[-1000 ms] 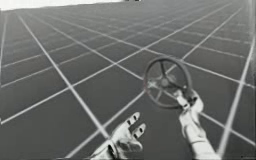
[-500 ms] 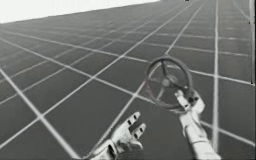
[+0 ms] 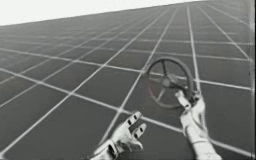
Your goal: Pick up and drop off the object
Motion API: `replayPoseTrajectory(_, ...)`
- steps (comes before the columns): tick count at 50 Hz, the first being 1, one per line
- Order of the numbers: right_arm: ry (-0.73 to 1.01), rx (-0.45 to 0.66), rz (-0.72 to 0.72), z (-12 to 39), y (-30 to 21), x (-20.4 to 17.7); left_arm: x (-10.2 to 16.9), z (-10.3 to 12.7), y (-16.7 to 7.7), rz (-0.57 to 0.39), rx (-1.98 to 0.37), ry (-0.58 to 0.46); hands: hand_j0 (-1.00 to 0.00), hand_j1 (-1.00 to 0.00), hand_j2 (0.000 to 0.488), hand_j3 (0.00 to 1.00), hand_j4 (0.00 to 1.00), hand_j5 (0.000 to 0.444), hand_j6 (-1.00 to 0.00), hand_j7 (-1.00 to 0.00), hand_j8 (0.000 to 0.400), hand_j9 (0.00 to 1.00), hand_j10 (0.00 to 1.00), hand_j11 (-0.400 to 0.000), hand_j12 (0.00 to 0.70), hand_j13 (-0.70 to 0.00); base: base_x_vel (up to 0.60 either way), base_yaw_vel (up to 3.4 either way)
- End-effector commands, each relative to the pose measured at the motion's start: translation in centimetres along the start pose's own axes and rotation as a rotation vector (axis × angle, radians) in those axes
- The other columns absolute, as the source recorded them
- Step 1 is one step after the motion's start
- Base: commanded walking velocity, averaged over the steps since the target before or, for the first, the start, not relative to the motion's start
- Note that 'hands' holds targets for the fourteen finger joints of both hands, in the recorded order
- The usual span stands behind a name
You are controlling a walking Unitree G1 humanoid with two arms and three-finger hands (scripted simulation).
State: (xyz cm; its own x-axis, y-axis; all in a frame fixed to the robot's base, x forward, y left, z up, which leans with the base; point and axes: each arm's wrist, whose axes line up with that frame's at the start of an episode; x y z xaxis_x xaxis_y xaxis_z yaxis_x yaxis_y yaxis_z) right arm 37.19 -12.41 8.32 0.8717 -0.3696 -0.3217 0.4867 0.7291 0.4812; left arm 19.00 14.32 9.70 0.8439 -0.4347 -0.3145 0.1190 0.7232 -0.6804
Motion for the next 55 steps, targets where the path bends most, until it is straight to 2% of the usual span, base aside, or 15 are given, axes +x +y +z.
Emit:
replayPoseTrajectory(1, -0.027, -0.001, 0.038, 0.59, 1.29, -0.35, -0.29, -0.03, 0.33, -0.004, -0.015, -0.014, 0.00, 0.00, 0.000, 1.00, 1.00, 0.000, 0.00, 0.00, 0.000, 1.00, 1.00, -0.400, 0.000, -0.700, 0.50, -0.21)
replayPoseTrajectory(55, -0.027, -0.001, 0.038, 0.59, 1.29, -0.35, -0.29, -0.03, 0.33, -0.004, -0.015, -0.014, 0.00, 0.00, 0.000, 1.00, 1.00, 0.000, 0.00, 0.00, 0.000, 1.00, 1.00, -0.400, 0.000, -0.700, 0.42, -0.39)
